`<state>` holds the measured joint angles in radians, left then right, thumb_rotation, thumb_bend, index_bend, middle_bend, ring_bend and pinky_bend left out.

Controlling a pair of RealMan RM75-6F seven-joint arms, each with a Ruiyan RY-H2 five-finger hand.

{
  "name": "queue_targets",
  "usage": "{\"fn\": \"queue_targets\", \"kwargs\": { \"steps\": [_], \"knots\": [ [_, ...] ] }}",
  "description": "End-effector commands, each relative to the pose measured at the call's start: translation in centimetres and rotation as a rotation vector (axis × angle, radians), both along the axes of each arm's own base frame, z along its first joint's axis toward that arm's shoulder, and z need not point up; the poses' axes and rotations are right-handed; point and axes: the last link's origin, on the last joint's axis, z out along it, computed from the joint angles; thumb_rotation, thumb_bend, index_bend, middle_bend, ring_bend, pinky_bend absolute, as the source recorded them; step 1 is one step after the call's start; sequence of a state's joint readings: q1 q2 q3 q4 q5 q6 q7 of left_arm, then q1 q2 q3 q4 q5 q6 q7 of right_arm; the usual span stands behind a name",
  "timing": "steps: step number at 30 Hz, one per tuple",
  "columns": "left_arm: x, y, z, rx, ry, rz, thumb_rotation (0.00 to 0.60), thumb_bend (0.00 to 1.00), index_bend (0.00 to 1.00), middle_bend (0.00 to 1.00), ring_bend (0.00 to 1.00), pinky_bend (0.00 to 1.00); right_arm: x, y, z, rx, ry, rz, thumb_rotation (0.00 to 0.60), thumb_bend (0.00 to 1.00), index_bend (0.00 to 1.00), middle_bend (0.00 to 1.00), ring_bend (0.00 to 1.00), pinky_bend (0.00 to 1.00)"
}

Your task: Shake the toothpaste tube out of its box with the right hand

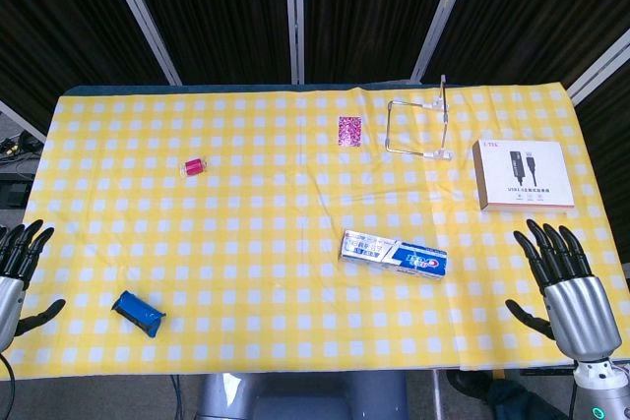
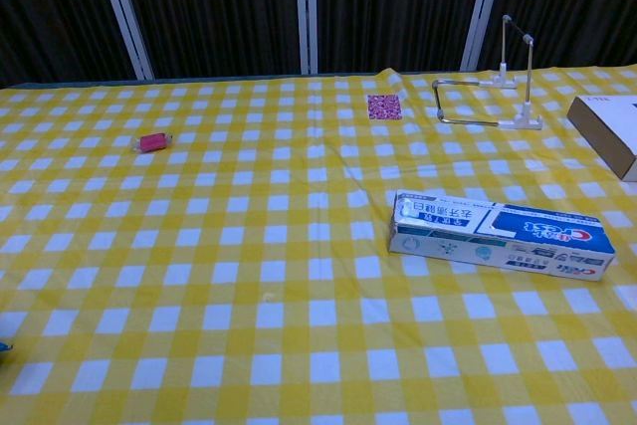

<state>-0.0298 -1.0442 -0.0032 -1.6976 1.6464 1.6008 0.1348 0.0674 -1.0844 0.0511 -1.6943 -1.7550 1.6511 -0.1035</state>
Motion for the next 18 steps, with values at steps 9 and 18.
{"fn": "queue_targets", "kwargs": {
  "steps": [9, 18],
  "knots": [
    [-0.1, 0.1, 0.1, 0.01, -0.002, 0.012, 0.6, 0.0, 0.0, 0.0, 0.0, 0.0, 0.3, -1.6, -1.8, 0.111, -0.021, -0.017, 0.6, 0.0, 0.0, 0.0, 0.0, 0.0],
    [-0.5, 1.1, -0.2, 0.001, 0.012, 0.044, 0.6, 0.0, 0.0, 0.0, 0.0, 0.0, 2.5, -6.7, -6.3, 0.338, 0.073, 0.014, 0.6, 0.0, 0.02, 0.07, 0.0, 0.04]
  ]
}}
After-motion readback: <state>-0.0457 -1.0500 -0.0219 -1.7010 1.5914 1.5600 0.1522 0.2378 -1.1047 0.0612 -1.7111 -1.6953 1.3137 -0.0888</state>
